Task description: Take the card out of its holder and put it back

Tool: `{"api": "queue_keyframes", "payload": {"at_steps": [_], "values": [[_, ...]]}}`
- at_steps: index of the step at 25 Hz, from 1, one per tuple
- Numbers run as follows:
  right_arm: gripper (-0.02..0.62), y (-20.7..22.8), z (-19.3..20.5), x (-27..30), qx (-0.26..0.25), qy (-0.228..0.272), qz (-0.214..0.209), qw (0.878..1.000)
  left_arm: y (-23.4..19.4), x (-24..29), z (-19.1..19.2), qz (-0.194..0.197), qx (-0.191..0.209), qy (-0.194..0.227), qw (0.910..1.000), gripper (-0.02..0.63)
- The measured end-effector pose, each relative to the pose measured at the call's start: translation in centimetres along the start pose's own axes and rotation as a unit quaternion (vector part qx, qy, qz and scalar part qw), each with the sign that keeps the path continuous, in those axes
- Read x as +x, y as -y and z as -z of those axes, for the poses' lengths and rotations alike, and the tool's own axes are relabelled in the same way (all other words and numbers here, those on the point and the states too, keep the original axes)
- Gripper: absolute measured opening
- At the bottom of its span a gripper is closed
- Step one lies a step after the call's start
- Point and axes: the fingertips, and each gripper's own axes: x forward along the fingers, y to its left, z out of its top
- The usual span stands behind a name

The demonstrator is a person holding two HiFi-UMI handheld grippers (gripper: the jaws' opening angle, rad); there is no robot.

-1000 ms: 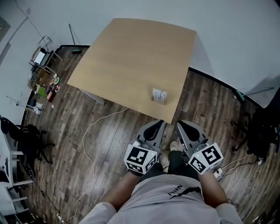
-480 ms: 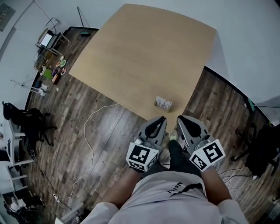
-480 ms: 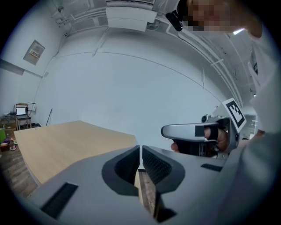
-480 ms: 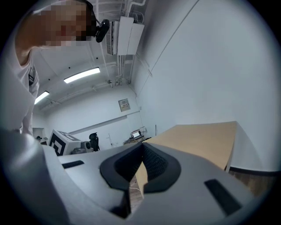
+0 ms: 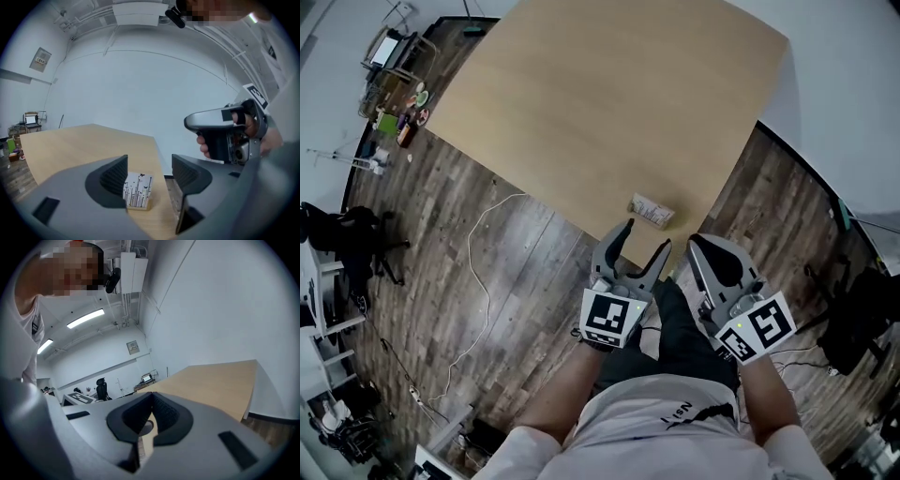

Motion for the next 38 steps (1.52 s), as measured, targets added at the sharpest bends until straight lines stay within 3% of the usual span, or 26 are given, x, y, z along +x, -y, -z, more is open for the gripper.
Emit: {"api": "queue_keyframes", "payload": {"at_steps": [3,9,22,38], "values": [[0.014,0.9,1.4,0.1,0.008,-0.005,0.014,1.0,-0.9,1.5,2.4,-0.006,0.014,-0.009,0.9998,0.358],[0.014,1.4,2.4,1.3,0.005,0.003,0.017,1.0,-2.7,4.0,4.9,-0.004,0.025,-0.008,0.9996,0.432],[0.014,2.6,4.0,1.5,-0.008,0.02,0.039,0.999,-3.6,7.6,8.2,-0.004,0.047,-0.017,0.9987,0.445],[0.014,3.4,4.1,1.4,-0.01,0.027,0.046,0.999,-3.7,9.2,8.4,-0.009,0.065,-0.022,0.9976,0.44]]}}
